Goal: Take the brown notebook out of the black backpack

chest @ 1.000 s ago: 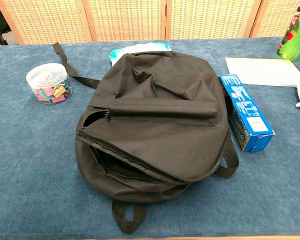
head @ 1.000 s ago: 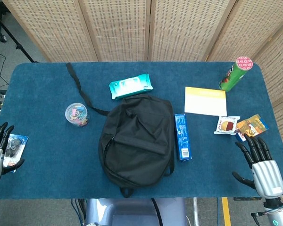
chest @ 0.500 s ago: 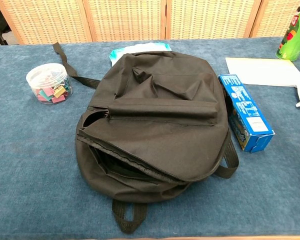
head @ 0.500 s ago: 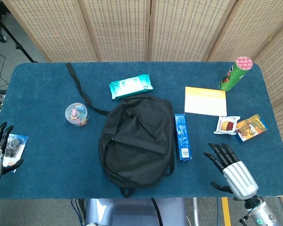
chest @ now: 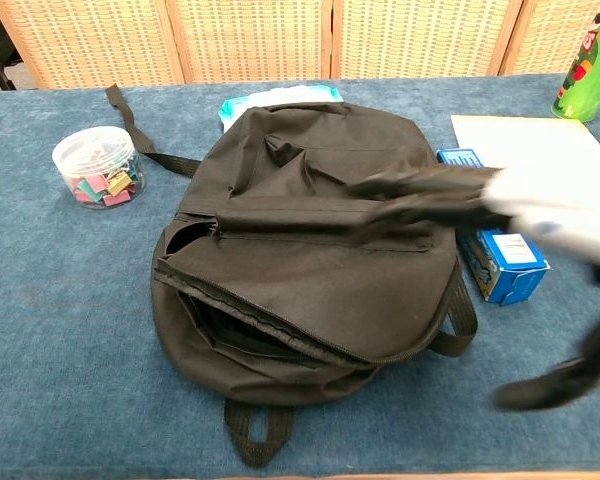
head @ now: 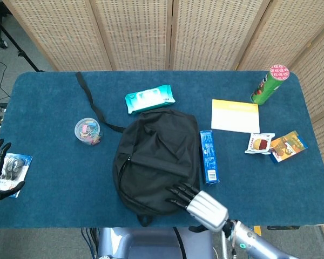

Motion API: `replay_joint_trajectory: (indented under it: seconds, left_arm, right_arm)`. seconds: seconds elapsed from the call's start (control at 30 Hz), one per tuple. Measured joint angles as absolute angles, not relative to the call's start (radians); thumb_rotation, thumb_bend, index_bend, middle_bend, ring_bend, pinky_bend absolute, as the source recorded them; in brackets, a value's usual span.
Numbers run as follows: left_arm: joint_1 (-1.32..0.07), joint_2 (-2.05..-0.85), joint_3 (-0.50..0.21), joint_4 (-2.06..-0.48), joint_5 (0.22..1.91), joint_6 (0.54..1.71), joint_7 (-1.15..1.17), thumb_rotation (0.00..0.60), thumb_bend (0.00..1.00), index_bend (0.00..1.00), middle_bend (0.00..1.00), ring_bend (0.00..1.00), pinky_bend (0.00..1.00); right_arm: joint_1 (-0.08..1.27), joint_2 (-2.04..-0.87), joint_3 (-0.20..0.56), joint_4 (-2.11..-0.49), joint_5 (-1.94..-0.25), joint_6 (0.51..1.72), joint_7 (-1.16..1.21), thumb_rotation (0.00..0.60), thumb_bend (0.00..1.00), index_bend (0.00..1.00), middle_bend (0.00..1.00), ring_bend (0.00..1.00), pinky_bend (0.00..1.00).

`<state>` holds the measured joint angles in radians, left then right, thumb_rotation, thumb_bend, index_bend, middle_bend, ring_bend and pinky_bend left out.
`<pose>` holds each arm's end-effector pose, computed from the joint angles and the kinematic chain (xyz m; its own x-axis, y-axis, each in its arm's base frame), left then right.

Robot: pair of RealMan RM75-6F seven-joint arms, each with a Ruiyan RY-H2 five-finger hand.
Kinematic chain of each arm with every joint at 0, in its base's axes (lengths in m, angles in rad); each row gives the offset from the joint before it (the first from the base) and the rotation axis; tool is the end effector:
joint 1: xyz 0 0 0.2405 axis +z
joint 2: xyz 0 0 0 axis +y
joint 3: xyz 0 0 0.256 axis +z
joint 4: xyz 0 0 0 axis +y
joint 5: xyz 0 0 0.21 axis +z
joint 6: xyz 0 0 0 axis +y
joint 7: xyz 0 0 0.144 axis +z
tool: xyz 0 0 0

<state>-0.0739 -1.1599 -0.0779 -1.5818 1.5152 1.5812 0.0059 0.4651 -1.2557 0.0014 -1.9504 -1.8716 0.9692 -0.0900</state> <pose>-0.3059 0.1826 0.1647 0.3862 -0.1167 0.9150 0.9206 -0.0129 -0.3902 -0.1183 -0.1866 0.0314 0.4074 -0.3668 0.8364 -0.6848 -0.7286 0.0141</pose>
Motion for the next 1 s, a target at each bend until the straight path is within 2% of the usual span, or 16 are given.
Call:
replay_joint_trajectory:
  seconds: [0.23, 0.47, 0.7, 0.93, 1.0]
  left_arm:
    - [-0.075, -1.152, -0.087, -1.579, 1.492, 1.569, -0.022, 0.600, 0.02, 0.00, 0.00, 0.00, 0.08]
    - [-0.076, -1.145, -0.095, -1.574, 1.476, 1.560, -0.046, 0.600, 0.02, 0.00, 0.00, 0.00, 0.08]
    - [-0.077, -1.141, -0.102, -1.571, 1.465, 1.557, -0.060, 0.600, 0.02, 0.00, 0.00, 0.00, 0.08]
    - [-0.079, -1.143, -0.104, -1.571, 1.461, 1.552, -0.057, 0.600, 0.03, 0.00, 0.00, 0.00, 0.08]
    - [-0.079, -1.144, -0.104, -1.571, 1.461, 1.551, -0.053, 0.600, 0.03, 0.00, 0.00, 0.00, 0.08]
  right_arm:
    - [0.555, -1.473, 0.096, -1.967, -1.649, 0.823, -0.296, 0.600, 0.00, 0.14, 0.00, 0.00, 0.00]
    - [0.639, -1.642, 0.179, -1.910, -1.461, 0.772, -0.472, 0.600, 0.00, 0.14, 0.00, 0.00, 0.00]
    - [0.696, -1.716, 0.226, -1.846, -1.333, 0.786, -0.565, 0.600, 0.00, 0.14, 0.00, 0.00, 0.00]
    - [0.727, -1.736, 0.236, -1.806, -1.287, 0.839, -0.626, 0.600, 0.00, 0.14, 0.00, 0.00, 0.00]
    - [0.730, -1.736, 0.231, -1.797, -1.285, 0.853, -0.648, 0.600, 0.00, 0.14, 0.01, 0.01, 0.06]
